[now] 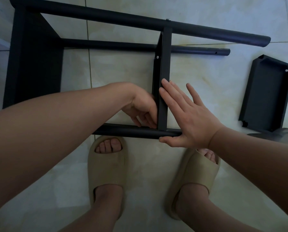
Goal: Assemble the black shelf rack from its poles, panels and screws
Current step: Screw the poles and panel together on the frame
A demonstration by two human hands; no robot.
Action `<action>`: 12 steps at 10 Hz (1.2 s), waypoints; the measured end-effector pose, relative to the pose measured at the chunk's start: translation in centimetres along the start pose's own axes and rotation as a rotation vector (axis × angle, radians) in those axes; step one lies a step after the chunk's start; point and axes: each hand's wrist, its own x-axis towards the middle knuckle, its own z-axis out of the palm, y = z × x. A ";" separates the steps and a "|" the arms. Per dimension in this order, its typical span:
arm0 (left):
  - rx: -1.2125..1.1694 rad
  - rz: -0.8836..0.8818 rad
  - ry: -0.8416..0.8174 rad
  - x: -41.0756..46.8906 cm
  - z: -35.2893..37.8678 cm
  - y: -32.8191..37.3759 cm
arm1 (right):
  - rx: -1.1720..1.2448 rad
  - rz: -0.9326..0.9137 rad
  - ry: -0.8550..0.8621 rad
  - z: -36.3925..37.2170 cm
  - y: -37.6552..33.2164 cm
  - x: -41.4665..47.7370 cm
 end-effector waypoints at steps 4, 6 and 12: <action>-0.044 0.012 -0.060 0.1 -0.2 -0.7 | 0.002 0.001 -0.008 -0.2 -0.1 0.0; -0.087 0.080 -0.066 0.1 -0.3 -1.2 | 0.005 0.002 -0.001 -0.2 -0.1 0.0; -0.168 0.291 0.051 -0.1 1.4 -1.9 | 0.007 -0.003 0.007 -0.1 -0.1 0.0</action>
